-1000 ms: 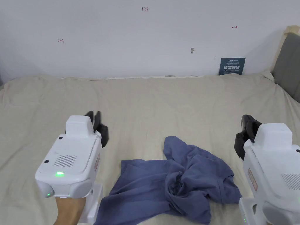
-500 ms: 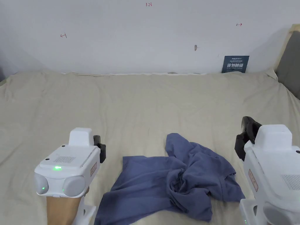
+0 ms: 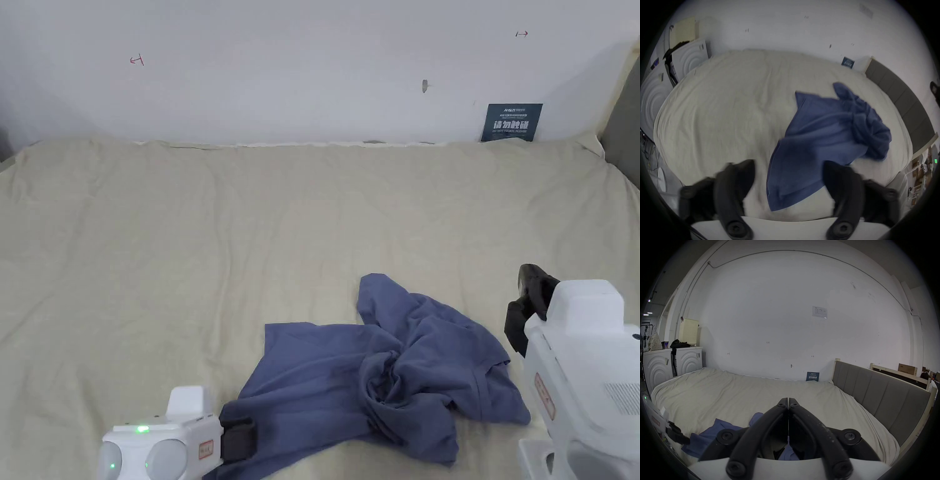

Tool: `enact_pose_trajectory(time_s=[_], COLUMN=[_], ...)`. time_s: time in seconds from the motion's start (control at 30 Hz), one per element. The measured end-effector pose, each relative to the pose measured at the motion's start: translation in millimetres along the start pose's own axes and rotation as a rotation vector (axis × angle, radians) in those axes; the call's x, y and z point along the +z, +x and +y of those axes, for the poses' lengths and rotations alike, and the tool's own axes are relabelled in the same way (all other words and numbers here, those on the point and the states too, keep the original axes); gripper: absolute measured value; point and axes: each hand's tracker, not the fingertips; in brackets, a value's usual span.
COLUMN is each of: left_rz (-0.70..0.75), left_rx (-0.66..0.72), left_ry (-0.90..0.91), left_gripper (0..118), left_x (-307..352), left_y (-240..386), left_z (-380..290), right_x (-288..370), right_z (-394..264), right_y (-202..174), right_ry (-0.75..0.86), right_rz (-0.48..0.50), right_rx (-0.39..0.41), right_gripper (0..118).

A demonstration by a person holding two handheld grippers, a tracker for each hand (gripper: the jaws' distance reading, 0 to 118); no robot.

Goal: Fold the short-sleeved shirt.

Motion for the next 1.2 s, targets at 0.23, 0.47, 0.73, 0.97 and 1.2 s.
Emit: enact_pose_trajectory(time_s=[0.23, 0.47, 0.73, 0.97, 1.2], left_rz=[0.059, 0.066, -0.074, -0.106, -0.102], left_rx=[-0.055, -0.128, -0.085, -0.067, -0.072], left_ry=[-0.068, -0.036, 0.141, 0.181, 0.168], left_gripper=[68, 6, 6, 6, 6], left_x=[-34.4, -28.8, 15.2, 18.7, 6.0], left_y=[18.1, 37.3, 27.5, 22.4, 23.2], left_z=[-18.7, -16.0, -1.2, 23.2, 33.0], right_x=[-7.4, -29.0, -121.4, -207.9, -223.2], right_z=[-14.8, -30.2, -81.8, -142.9, -168.5], right_y=[1.0, 20.6, 54.6, 59.4, 36.7], right_ry=[-0.054, -0.162, -0.516, -0.762, -0.820], right_rz=[0.005, -0.005, -0.010, -0.029, 0.027], right_rx=[-0.003, 0.004, -0.113, -0.132, -0.020], right_gripper=[2, 3, 94, 104, 7])
